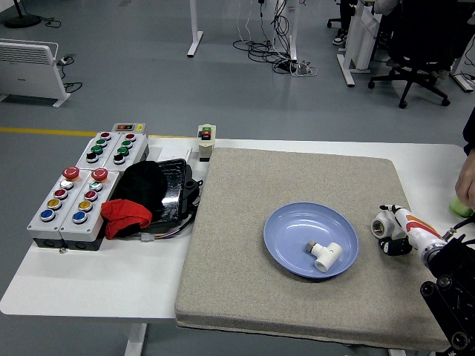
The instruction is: Pick pipe place plate twice
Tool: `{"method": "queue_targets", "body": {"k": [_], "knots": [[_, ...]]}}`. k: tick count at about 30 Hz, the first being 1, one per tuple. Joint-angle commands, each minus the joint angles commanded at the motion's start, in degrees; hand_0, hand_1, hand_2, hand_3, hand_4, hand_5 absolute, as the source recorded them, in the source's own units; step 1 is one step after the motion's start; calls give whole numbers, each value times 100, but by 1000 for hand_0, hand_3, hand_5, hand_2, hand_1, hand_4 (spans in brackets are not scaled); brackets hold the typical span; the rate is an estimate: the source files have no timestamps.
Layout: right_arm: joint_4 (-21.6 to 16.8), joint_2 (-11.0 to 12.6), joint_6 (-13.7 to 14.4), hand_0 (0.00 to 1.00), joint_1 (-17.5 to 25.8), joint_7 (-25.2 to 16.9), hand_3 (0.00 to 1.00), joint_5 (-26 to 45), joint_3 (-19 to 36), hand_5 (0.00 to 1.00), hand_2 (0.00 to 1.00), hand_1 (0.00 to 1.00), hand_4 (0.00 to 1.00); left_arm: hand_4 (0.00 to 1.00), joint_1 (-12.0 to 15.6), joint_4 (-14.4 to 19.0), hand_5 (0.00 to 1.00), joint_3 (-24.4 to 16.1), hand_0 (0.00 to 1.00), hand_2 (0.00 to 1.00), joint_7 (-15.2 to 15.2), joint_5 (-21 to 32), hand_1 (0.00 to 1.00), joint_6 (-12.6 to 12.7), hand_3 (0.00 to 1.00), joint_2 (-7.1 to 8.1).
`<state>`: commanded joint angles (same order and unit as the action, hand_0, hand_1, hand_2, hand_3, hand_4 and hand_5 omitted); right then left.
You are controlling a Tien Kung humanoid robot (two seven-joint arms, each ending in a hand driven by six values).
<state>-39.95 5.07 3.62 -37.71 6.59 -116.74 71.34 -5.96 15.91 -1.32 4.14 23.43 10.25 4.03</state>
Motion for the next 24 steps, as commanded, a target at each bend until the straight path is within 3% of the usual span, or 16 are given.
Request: {"method": "queue_targets", "body": {"k": [4,5,10,11,16,17,24], "knots": [[238,12,154,672,-5,-322,842,295,51,153,752,699,605,259,-3,4,998,-16,692,687,8,-16,670,-8,616,11],[253,16,169,459,2,-362,776,331,50,102,589,559,546,258,-3,4,998,-17,694,688,8,-19,673,-10,616,12],[279,2,257,459,62,-566,776,414,97,102,589,559,546,258,-13,1,998,-9,694,688,8,-15,673,-9,616,9],[248,-1,287,341,77,-594,732,444,100,52,532,470,463,259,-16,0,998,-13,693,688,9,-15,674,-8,617,8],[145,-1,391,341,104,-649,732,565,85,52,532,470,463,259,-22,-1,998,-18,693,688,8,-21,674,-9,617,9],[114,6,442,287,110,-676,679,597,74,77,515,434,435,259,-23,-1,998,-14,693,688,8,-21,674,-10,615,11],[-175,72,533,264,184,-715,647,716,89,76,505,415,405,259,-16,-1,998,-11,694,687,4,-18,674,-11,616,10]]}}
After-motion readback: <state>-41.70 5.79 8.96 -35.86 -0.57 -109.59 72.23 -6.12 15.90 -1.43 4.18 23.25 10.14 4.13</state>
